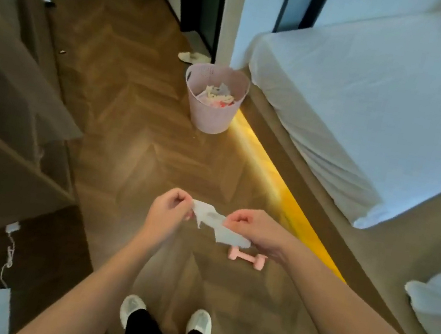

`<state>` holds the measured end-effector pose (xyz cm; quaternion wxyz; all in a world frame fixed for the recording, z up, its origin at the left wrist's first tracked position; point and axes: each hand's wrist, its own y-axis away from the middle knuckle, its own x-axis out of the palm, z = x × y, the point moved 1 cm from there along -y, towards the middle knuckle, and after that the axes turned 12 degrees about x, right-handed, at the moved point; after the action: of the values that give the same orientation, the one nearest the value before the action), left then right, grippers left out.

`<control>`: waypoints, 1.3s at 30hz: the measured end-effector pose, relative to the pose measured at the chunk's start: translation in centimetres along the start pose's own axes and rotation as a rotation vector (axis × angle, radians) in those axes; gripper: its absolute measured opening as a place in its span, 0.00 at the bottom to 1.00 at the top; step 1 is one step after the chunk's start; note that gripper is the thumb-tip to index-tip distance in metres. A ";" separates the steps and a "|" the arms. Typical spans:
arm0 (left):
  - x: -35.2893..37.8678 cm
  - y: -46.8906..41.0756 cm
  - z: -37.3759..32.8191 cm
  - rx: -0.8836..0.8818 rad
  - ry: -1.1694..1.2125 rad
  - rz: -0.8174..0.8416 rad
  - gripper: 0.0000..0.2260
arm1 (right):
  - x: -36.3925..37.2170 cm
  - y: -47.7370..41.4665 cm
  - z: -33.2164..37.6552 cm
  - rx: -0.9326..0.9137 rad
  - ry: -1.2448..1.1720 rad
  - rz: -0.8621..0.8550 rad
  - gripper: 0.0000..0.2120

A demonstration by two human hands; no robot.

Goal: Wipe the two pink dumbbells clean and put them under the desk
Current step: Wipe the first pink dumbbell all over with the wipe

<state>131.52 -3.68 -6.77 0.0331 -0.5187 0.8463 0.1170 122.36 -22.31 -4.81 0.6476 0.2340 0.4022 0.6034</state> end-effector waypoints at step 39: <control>36.9 5.4 1.8 -0.727 0.509 0.357 0.10 | -20.4 6.9 -31.8 0.123 -1.073 -0.490 0.11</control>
<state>109.61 -33.01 -14.17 -0.3796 -0.3551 0.8077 0.2784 93.75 -46.78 -12.58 0.8660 0.4440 0.0949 0.2093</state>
